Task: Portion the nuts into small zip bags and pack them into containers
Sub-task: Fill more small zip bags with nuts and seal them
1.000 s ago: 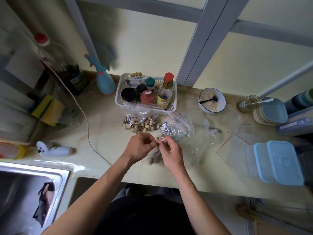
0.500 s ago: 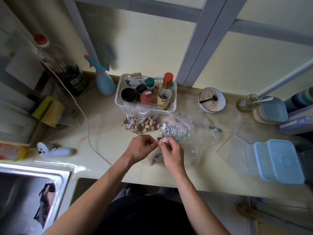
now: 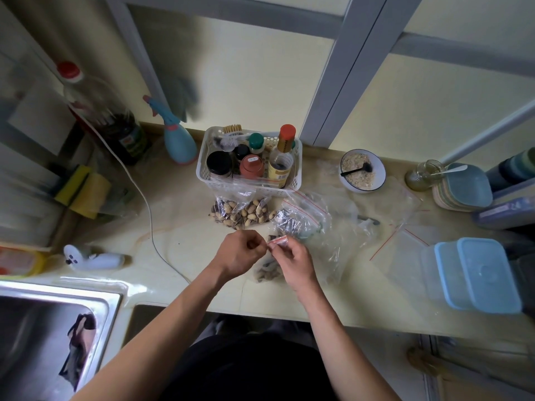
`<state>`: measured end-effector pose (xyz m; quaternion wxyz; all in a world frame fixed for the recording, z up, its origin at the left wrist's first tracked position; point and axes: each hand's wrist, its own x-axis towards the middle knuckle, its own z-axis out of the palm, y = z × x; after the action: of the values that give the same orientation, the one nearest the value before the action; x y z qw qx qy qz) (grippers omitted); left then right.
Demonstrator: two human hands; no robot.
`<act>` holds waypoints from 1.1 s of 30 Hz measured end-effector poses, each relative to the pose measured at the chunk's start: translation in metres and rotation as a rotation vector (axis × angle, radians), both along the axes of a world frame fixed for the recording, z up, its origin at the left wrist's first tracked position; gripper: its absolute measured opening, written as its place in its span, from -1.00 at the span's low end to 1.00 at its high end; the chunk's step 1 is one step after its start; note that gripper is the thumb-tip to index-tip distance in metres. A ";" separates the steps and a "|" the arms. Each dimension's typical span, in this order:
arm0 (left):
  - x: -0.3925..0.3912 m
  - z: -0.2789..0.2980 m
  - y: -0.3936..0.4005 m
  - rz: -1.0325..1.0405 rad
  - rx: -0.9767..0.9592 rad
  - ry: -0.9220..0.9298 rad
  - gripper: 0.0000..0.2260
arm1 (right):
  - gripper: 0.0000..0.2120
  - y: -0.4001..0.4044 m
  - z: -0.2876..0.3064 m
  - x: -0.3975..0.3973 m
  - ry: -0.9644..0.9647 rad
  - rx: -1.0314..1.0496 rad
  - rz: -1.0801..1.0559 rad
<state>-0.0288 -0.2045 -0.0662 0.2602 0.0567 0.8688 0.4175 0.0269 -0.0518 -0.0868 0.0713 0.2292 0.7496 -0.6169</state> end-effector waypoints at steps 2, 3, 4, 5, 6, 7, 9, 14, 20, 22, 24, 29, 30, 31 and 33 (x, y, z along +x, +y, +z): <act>0.001 -0.002 0.001 -0.010 -0.040 0.026 -0.89 | -0.92 -0.001 0.000 0.001 0.004 0.045 0.007; 0.001 -0.003 0.001 -0.014 -0.057 0.038 -0.90 | -0.93 -0.002 0.002 0.001 0.011 0.071 0.010; 0.001 -0.003 0.002 -0.018 -0.071 0.050 -0.90 | -0.93 -0.001 0.001 0.002 0.033 0.109 0.021; 0.001 -0.004 0.002 -0.024 -0.083 0.061 -0.89 | -0.94 -0.001 0.001 0.002 0.044 0.145 0.026; 0.002 -0.005 0.002 -0.030 -0.093 0.070 -0.89 | -0.93 -0.001 0.001 0.003 0.051 0.157 0.037; 0.002 -0.006 0.002 -0.036 -0.102 0.078 -0.88 | -0.93 -0.002 0.003 0.003 0.045 0.153 0.035; 0.003 -0.006 0.001 -0.044 -0.113 0.085 -0.88 | -0.93 -0.002 0.003 0.004 0.041 0.123 0.043; 0.004 -0.004 -0.001 -0.025 -0.033 0.019 -0.90 | -0.93 -0.003 -0.002 0.005 0.048 0.153 0.001; 0.004 -0.003 -0.008 0.027 0.071 -0.102 -0.92 | -0.81 -0.001 0.000 0.005 0.007 0.049 -0.045; 0.005 -0.001 -0.009 0.023 0.064 -0.090 -0.91 | -0.82 0.003 0.000 0.006 -0.014 -0.006 -0.067; 0.005 0.000 -0.009 0.004 0.032 -0.056 -0.89 | -0.87 0.006 0.002 0.008 -0.023 -0.065 -0.083; 0.007 0.000 -0.009 -0.030 0.040 -0.032 -0.88 | -0.92 0.009 0.005 0.010 -0.001 -0.181 -0.042; 0.008 0.000 -0.009 -0.037 0.050 -0.031 -0.88 | -0.92 0.011 0.005 0.010 -0.004 -0.188 -0.035; 0.009 0.000 -0.009 -0.043 0.058 -0.030 -0.87 | -0.92 0.012 0.005 0.010 -0.011 -0.194 -0.034; 0.011 0.001 -0.007 -0.053 0.065 -0.025 -0.87 | -0.92 0.013 0.004 0.010 -0.021 -0.200 -0.036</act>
<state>-0.0181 -0.2118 -0.0653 0.2803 0.0830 0.8496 0.4390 0.0373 -0.0390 -0.0832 0.0909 0.2408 0.6791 -0.6875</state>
